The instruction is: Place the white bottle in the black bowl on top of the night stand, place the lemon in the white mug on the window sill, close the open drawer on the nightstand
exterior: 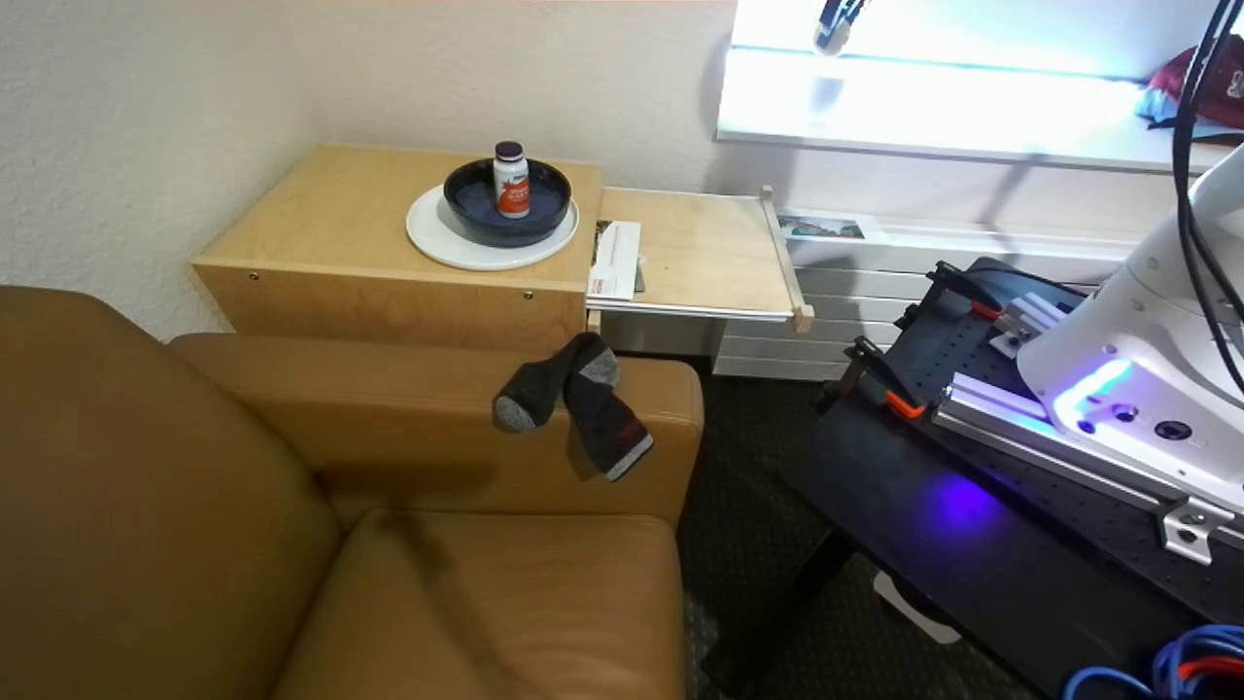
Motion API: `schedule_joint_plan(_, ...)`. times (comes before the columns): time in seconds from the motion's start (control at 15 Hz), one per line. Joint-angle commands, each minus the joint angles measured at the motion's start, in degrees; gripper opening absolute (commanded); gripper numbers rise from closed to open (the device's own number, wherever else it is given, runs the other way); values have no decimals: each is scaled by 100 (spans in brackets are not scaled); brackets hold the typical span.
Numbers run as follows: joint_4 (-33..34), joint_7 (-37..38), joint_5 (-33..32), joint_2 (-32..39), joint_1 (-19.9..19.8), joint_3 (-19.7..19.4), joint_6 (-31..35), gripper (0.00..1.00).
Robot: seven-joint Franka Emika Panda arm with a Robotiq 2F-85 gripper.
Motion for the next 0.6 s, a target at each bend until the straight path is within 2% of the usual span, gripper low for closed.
schedule_joint_plan(0.0,18,29,-53,-1,-58,57,-15,68)
schedule_joint_plan(0.07,29,116,-52,48,-35,21,133,43)
schedule_joint_plan(0.53,220,978,133,656,-129,-48,829,43)
